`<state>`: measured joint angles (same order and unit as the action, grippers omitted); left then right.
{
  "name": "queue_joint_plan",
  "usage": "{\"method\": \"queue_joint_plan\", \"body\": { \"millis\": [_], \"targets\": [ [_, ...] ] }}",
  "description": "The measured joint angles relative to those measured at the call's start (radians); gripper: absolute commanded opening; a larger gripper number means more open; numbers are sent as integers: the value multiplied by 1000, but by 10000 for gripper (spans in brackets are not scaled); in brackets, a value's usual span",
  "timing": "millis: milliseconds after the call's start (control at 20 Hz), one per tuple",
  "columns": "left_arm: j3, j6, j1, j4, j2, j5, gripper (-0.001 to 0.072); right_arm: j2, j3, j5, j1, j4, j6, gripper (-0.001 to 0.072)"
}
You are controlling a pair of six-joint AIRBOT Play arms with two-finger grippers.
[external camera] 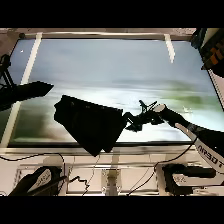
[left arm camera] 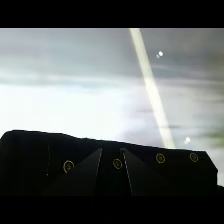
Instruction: Fold the clothes and pants, and hang the long-sleeved shirts on hangers.
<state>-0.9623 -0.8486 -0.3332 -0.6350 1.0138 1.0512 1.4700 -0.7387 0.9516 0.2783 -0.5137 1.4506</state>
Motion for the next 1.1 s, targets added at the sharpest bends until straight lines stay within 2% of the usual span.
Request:
{"method": "queue_joint_plan", "body": {
  "millis": [300,450,500,550,600,650,850,900,950,1100],
  "targets": [
    [0,0,0,0,0,0,144,107,-107,64,112,-36,-3,691],
    [0,0,0,0,0,1,144,129,-175,11,162,-57,-5,685],
    [0,0,0,0,0,1,144,133,-202,-22,175,-65,-6,583],
    [0,0,0,0,0,1,144,136,-228,-63,183,-77,-8,382],
    [0,0,0,0,0,0,144,138,-257,-99,189,-66,-7,141],
    [0,0,0,-1,2,1,144,138,-284,-130,194,-50,-8,19],
    [0,0,0,-16,13,1,143,139,-383,-237,200,-16,-7,17],
    [0,0,0,-19,17,0,111,137,-408,-261,192,-21,-7,17],
    [0,0,0,-22,20,0,27,130,-430,-275,182,-28,-7,17],
    [0,37,0,-27,24,0,27,92,-490,-299,114,-80,-7,17]
  ]
}}
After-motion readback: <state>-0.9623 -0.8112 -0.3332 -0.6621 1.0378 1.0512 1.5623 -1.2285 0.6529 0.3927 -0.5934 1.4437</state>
